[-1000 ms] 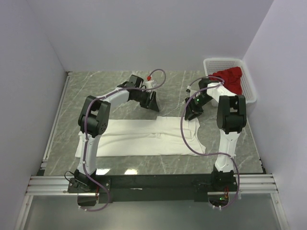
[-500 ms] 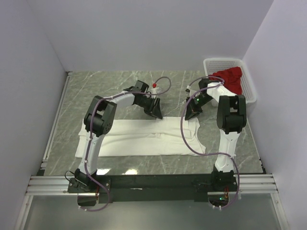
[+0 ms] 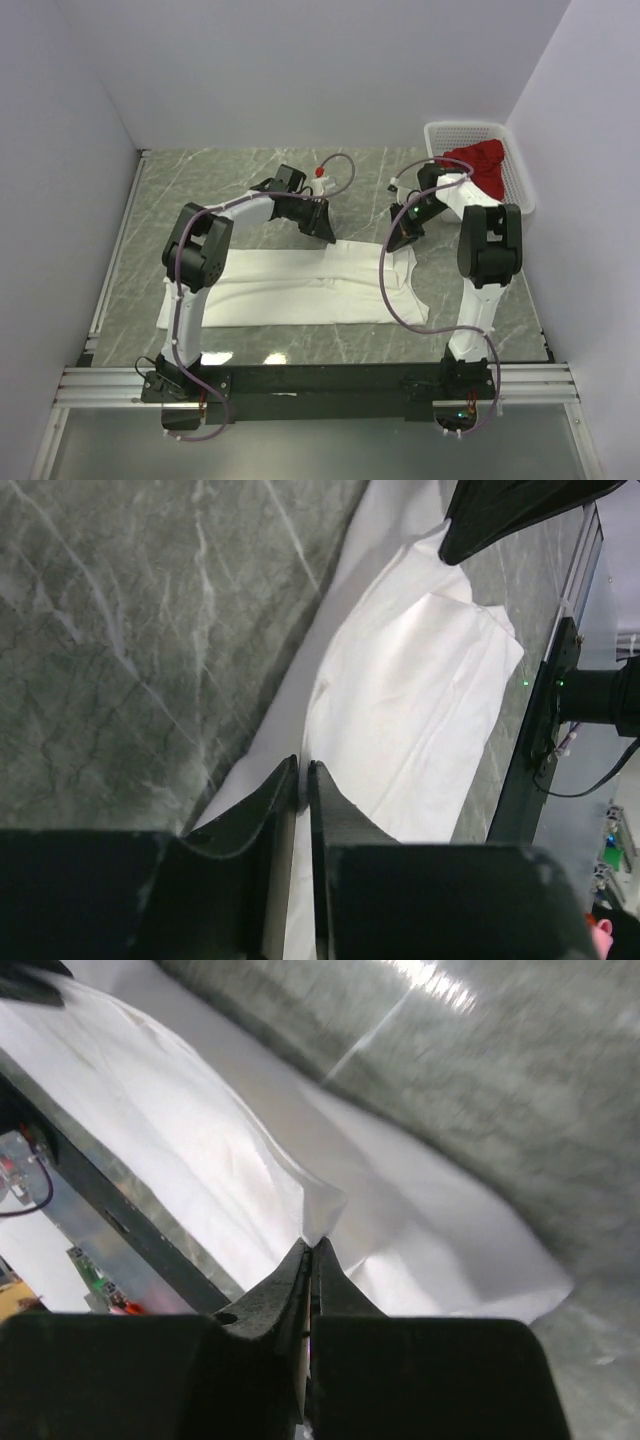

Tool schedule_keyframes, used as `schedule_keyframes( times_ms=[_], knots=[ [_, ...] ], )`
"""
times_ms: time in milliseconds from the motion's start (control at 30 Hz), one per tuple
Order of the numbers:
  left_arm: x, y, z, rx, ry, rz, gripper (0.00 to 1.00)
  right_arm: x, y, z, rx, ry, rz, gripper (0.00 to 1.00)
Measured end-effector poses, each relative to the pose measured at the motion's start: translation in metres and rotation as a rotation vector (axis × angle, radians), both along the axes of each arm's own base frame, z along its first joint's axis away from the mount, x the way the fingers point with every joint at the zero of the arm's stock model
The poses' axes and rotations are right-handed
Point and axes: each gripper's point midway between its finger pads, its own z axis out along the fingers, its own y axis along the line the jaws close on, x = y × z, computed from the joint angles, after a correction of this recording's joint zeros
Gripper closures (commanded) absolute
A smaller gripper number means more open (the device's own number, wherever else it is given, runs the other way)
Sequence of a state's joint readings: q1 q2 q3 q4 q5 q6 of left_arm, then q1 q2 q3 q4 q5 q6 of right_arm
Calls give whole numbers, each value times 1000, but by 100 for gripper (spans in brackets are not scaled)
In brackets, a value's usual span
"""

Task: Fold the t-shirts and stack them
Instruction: Fold the tshirt

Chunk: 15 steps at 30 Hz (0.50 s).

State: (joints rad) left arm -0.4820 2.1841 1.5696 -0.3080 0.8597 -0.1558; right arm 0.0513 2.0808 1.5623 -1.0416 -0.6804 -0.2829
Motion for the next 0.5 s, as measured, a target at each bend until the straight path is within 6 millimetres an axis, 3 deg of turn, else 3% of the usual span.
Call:
schedule_keyframes(
  times_ms=[233, 500],
  knots=[
    [-19, 1, 25, -21, -77, -47, 99, -32, -2, 19, 11, -21, 41, 100],
    [-83, 9, 30, -9, -152, -177, 99, -85, 1, 26, 62, 31, 107, 100]
  ],
)
